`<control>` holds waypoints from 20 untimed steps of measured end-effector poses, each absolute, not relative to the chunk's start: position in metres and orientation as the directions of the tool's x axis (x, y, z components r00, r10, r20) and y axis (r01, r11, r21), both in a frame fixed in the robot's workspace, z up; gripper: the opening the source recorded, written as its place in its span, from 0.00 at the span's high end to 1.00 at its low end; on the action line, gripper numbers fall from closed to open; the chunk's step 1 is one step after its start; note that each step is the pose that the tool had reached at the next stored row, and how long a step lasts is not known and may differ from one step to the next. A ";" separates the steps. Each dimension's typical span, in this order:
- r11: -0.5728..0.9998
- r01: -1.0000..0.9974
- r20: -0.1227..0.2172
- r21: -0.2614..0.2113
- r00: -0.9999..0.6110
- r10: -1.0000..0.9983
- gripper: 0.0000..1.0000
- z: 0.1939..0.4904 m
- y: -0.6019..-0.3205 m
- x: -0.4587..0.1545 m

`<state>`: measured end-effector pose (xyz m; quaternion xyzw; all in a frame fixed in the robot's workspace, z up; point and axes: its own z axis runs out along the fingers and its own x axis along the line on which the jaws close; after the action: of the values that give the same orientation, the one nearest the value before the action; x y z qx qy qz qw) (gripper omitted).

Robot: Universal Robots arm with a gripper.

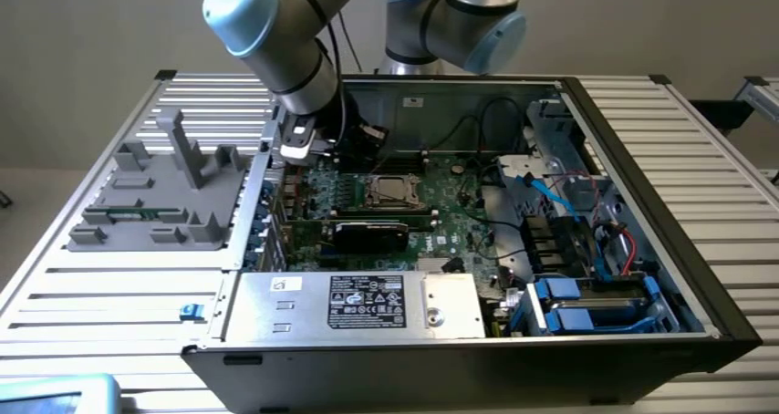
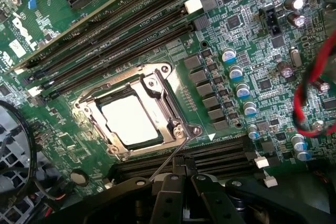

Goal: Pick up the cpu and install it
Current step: 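Install the first cpu locking lever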

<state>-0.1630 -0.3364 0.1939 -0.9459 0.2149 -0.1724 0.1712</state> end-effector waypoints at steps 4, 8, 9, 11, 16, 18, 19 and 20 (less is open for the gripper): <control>-0.849 -0.348 0.253 -0.398 0.848 -0.466 0.89 0.193 -0.336 -0.163; -0.849 -0.347 0.253 -0.398 0.848 -0.466 0.89 0.192 -0.336 -0.163; -0.849 -0.348 0.253 -0.398 0.848 -0.466 0.89 0.192 -0.336 -0.163; -0.849 -0.348 0.253 -0.398 0.848 -0.466 0.89 0.192 -0.336 -0.163; -0.849 -0.347 0.253 -0.398 0.848 -0.466 0.89 0.191 -0.336 -0.163; -0.849 -0.347 0.253 -0.398 0.848 -0.466 0.89 0.190 -0.336 -0.163; -0.849 -0.347 0.253 -0.398 0.848 -0.466 0.89 0.190 -0.336 -0.162; -0.849 -0.347 0.254 -0.398 0.848 -0.466 0.89 0.190 -0.336 -0.162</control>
<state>-0.1624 -0.3364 0.1903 -0.9458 0.2149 -0.1729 0.1712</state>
